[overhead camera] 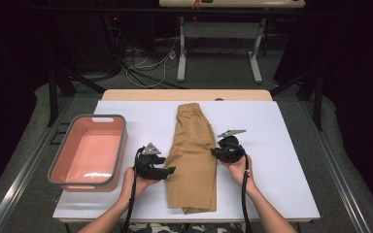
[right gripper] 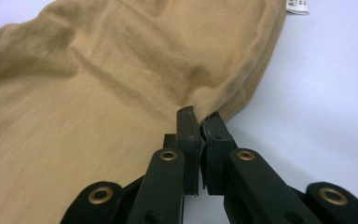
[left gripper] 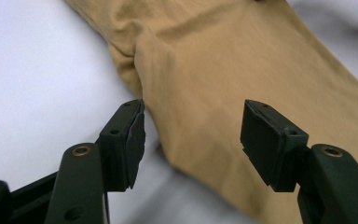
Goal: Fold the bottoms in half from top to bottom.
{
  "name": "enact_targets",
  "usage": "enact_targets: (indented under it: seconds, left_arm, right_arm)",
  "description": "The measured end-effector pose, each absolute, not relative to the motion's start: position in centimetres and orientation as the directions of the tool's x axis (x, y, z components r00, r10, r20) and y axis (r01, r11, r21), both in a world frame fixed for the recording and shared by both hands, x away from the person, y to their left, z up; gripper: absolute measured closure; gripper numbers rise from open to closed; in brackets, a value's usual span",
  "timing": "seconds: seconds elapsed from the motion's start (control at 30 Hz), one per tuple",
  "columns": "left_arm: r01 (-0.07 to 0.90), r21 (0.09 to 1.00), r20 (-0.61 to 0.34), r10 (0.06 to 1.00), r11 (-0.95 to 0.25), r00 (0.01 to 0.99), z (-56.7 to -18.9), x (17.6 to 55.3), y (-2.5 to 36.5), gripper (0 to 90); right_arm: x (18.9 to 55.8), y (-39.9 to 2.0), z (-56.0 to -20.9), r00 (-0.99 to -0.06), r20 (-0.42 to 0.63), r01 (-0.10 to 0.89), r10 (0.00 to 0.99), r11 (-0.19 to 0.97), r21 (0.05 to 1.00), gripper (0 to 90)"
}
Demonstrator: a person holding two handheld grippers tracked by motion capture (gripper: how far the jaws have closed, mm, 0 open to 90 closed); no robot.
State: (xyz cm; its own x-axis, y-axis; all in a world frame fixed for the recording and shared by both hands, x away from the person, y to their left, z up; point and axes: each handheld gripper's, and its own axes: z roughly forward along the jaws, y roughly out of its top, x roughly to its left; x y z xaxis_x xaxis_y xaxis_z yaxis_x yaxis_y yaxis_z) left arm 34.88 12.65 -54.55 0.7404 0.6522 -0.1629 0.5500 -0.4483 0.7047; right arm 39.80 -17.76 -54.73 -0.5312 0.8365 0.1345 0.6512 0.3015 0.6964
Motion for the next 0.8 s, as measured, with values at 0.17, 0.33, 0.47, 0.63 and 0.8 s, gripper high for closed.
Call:
enact_targets:
  seconds: [0.17,0.33,0.47,0.63,0.8]
  left_arm:
    - [0.524,0.691,-0.09,0.66,-0.498,0.746,-54.6,33.5,13.0,46.2]
    - [0.526,0.679,-0.078,0.663,-0.511,0.744,-54.8,32.6,13.5,49.5]
    - [0.553,0.679,-0.18,0.621,-0.483,0.763,-54.9,32.0,13.7,41.4]
    - [0.537,0.677,-0.205,0.571,-0.504,0.795,-55.3,31.5,12.6,49.3]
    - [0.512,0.68,-0.182,0.555,-0.525,0.812,-55.8,31.2,11.6,69.8]
  right_arm:
    - [39.9,-18.2,-54.8,-0.526,0.133,0.65,0.84,0.296,0.699,87.7]
    - [39.8,-18.1,-54.8,-0.526,0.131,0.65,0.84,0.298,0.7,87.1]
    - [39.8,-18.2,-54.8,-0.523,0.131,0.652,0.842,0.296,0.698,85.6]
    - [39.8,-18.1,-54.9,-0.52,0.129,0.651,0.844,0.294,0.7,83.6]
    - [39.7,-18.1,-54.7,-0.521,0.129,0.649,0.843,0.294,0.702,84.0]
